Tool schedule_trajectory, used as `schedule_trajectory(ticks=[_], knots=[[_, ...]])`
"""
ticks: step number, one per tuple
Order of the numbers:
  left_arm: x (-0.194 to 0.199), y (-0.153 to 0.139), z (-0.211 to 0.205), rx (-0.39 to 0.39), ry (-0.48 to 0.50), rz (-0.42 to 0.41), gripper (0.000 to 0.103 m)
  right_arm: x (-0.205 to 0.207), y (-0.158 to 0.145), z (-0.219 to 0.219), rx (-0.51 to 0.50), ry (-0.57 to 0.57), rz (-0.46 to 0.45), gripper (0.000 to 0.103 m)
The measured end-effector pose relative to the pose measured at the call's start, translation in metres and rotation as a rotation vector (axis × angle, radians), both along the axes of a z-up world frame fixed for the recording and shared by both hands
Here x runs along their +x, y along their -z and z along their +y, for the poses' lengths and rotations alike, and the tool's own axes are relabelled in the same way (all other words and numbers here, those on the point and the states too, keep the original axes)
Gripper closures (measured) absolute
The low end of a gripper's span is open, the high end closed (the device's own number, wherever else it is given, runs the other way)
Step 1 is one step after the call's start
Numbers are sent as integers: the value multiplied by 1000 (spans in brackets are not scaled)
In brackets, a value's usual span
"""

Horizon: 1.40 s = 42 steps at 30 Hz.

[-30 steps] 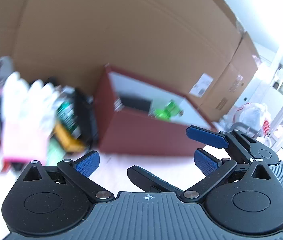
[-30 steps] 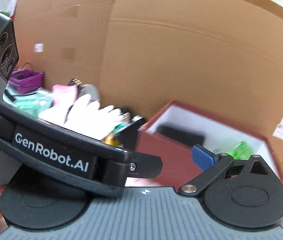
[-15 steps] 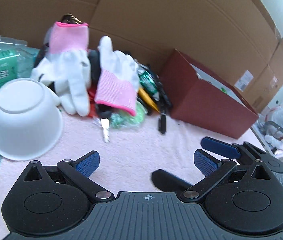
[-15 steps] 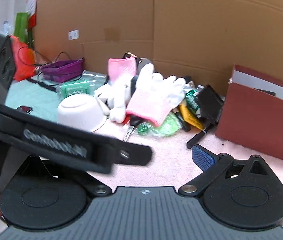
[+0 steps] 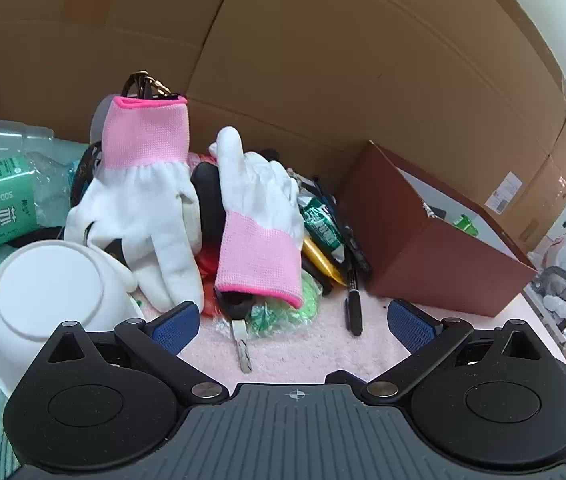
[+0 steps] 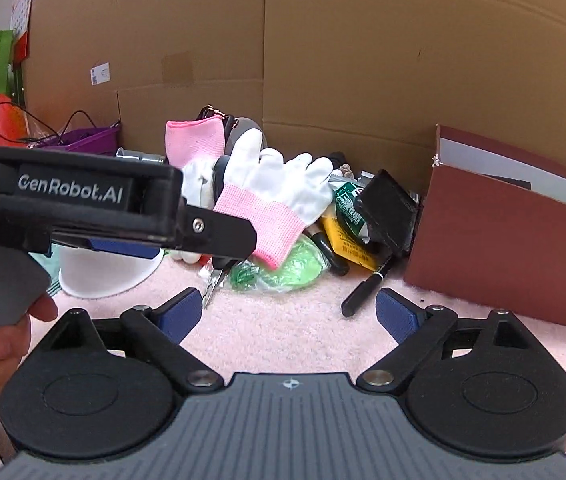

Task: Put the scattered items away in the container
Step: 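Withdraw the left gripper from the container toward the white gloves, then grasp the white glove by its pink cuff with the left gripper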

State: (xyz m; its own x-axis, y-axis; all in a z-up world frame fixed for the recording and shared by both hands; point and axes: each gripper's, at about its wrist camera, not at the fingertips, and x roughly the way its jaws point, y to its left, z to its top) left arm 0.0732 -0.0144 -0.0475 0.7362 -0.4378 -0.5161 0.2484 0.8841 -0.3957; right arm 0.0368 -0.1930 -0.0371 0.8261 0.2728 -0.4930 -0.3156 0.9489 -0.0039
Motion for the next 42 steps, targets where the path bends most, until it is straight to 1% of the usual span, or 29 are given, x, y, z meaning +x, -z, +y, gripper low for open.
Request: schedule_trajectory(ticks=[5,9,13,20,21,23,24,25,27,28,30,31,32,33,35,39,42], knots=[[19,-3,2,-1,9,5,2,15,1,5,2,-3,6,18],[37,-2,1,19,16,11,10,30,4,9,8,-8,24,24],[49,-1,-1,30,15,16,12,45,6,12,23,-18,40,28],[63,6,-3,12,42,51,28,69,9,16,51,-48,62,36],[65,7,-3,12,48,59,34,72,10,17,51,-52,64,37],[68,10,-4,13,55,78,42,77,11,18,55,-62,75,43],[68,11,-4,14,52,82,45,79,12,18,63,-68,82,44],[69,11,-3,14,49,84,47,81,12,18,69,-73,87,48],[68,10,-2,16,42,90,56,82,13,18,80,-84,94,55],[68,9,-2,15,39,93,61,82,13,18,88,-92,97,61],[68,8,-1,9,38,98,73,81,12,18,93,-100,97,70],[67,7,-1,9,38,100,78,80,11,19,96,-106,99,80],[67,6,-1,9,37,100,88,80,10,19,101,-112,102,88],[66,4,-1,9,39,98,93,78,8,19,99,-115,100,89],[59,0,-2,10,46,86,93,73,4,20,79,-110,81,91],[36,-15,-6,13,75,52,94,57,-8,14,83,-126,57,92],[14,-21,-6,7,106,51,94,37,-18,8,82,-150,42,92]])
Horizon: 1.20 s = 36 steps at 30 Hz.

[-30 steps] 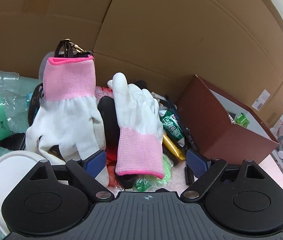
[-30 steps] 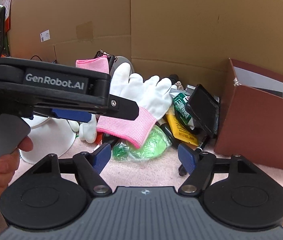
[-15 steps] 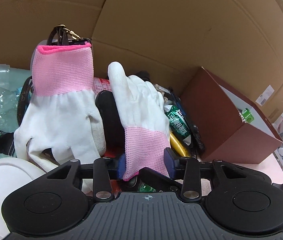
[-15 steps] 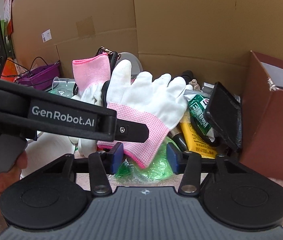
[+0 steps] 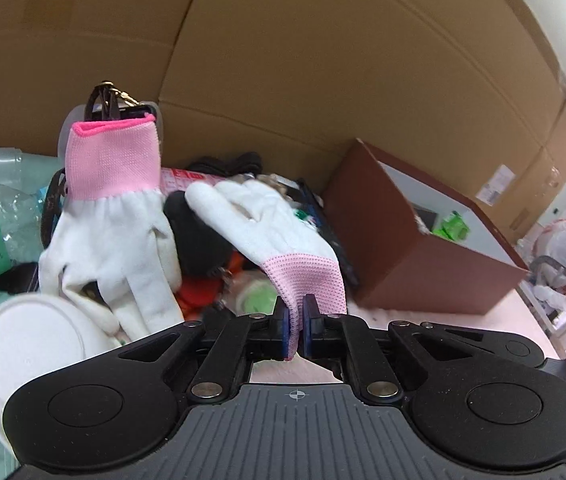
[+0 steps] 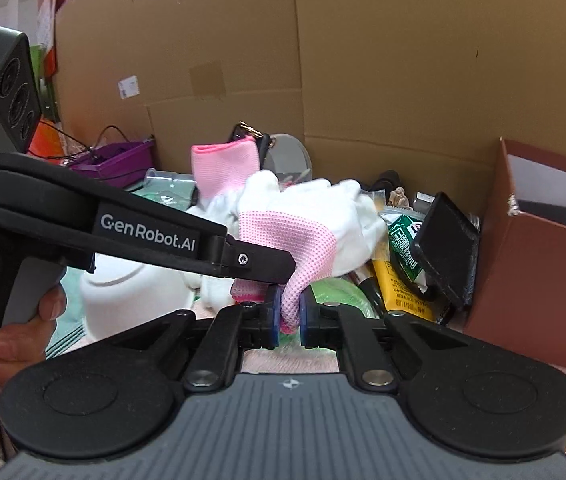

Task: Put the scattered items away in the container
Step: 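Grasp the white glove by its pink cuff with the left gripper, then lift the white glove off the table with the left gripper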

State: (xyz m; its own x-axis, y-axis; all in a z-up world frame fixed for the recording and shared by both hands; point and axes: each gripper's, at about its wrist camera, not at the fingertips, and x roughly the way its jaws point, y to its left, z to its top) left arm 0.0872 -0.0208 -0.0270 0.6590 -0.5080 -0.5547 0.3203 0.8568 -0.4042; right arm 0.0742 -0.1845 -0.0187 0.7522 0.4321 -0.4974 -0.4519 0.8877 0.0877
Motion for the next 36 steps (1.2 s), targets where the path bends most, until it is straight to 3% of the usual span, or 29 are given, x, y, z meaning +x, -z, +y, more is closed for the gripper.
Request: schedule_trajectory(ticks=[10,14,16,17,18,21,24,26,36], knots=[[-66,23,-16,-2,95,98,90,-74,3,-22,-3,-32,85,92],[-77,38,-20,-17,118,168,77,-96,16,-26,-18,-25,139,92],[-80,43,-22,-11,113,177,76,-101,22,-29,-11,-16,169,89],[-80,43,-23,-6,105,179,71,-102,25,-30,-11,-12,182,87],[-80,43,-22,-6,98,180,58,-104,27,-30,-14,-7,190,87],[-81,41,-18,-11,72,168,38,-107,27,-32,3,8,186,83],[-78,37,-13,-13,43,156,29,-108,24,-35,10,20,168,59],[-72,37,-11,-17,37,161,29,-109,22,-36,7,27,147,51],[-47,40,-21,-5,60,161,30,-80,25,-39,48,104,148,49]])
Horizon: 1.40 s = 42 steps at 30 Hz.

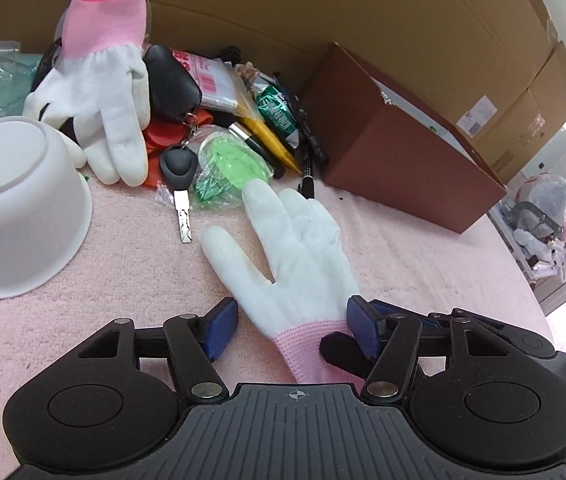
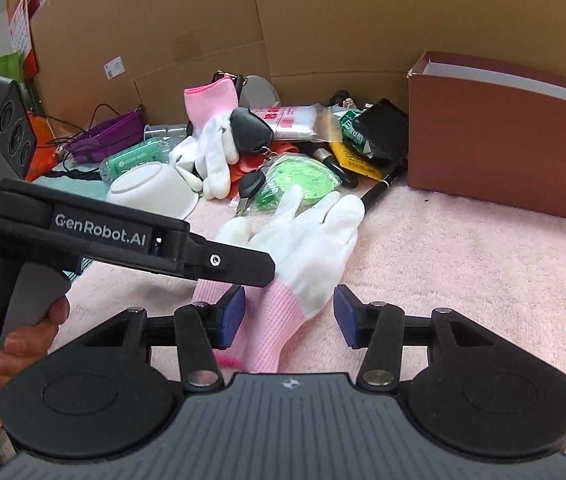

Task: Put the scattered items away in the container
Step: 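Lift the white glove off the table with the left gripper, then carry the white glove into the brown container and open the left gripper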

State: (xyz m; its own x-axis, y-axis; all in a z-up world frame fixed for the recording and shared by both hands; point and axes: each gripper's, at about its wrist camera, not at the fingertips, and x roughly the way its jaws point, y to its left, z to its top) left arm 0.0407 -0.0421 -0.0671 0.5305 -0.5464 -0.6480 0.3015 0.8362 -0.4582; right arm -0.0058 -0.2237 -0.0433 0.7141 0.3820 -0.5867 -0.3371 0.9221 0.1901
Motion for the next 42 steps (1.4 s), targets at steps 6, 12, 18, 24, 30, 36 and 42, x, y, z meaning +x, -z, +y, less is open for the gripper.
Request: schedule_trajectory(ticks=[6,12,18,24,30,36,42], knots=[[8,1,-1,-9,3,2,30,11,5,5,3,3,11,49],[13,1,-5,14,14,-13,35,17,8,5,18,18,27,49],[15,3,-6,25,11,-10,53,20,10,5,12,35,23,43],[14,3,-9,30,22,-22,84,22,11,6,6,25,15,70],[13,0,-18,39,33,-26,99,19,12,10,-26,8,-1,84],[4,-9,-24,35,55,-45,103,10,7,11,-19,-4,-7,91],[-6,-33,-36,35,92,-106,103,-5,-10,3,-15,4,-60,92]])
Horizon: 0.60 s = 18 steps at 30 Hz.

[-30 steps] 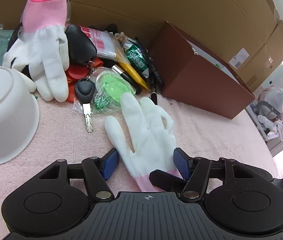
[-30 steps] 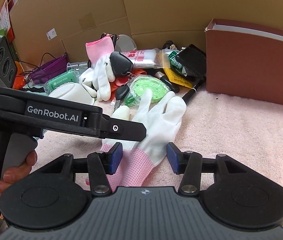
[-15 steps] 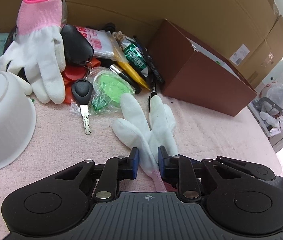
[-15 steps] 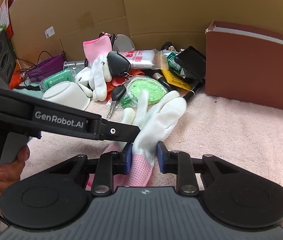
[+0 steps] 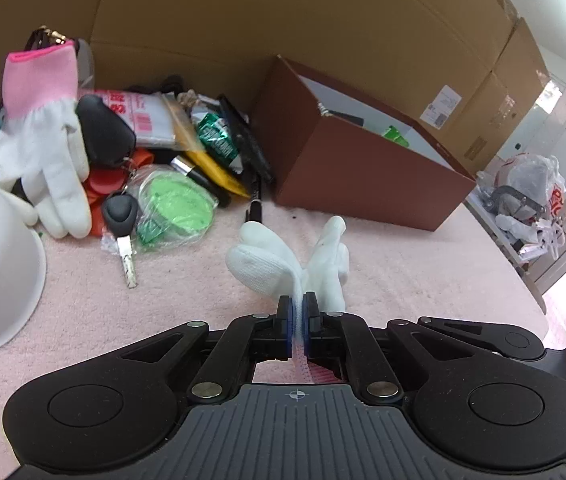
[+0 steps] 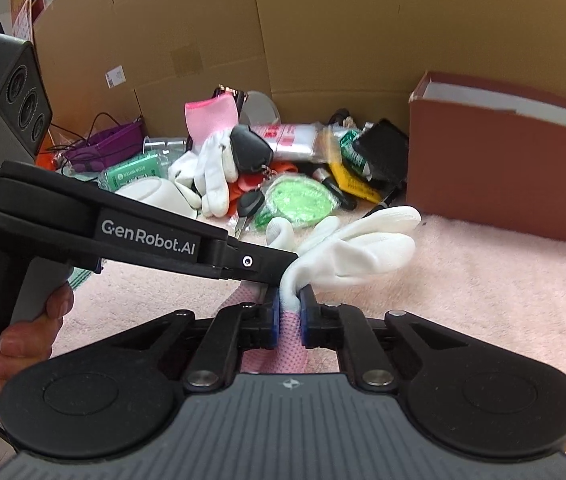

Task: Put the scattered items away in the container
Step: 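Carry the white glove into the brown container and open the left gripper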

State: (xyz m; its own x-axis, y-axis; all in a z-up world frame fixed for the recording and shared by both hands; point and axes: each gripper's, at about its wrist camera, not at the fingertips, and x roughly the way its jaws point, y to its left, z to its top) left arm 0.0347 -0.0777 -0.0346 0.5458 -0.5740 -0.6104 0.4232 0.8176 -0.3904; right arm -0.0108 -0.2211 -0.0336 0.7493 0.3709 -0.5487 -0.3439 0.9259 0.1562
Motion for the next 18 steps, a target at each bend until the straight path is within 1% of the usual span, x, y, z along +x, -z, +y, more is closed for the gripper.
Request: schedule_trajectory(ticks=[7,16,18], knots=[[1,-38,-28,-13,69,-86,103,-11,-29,-25,9,31,-83,92],[24,-93,-82,-72,144,-239,102,-4,-82,-69,-61,100,-254,92],[35,-102,-96,-85,157,-252,98,2,-92,-79,-87,119,-286,92]])
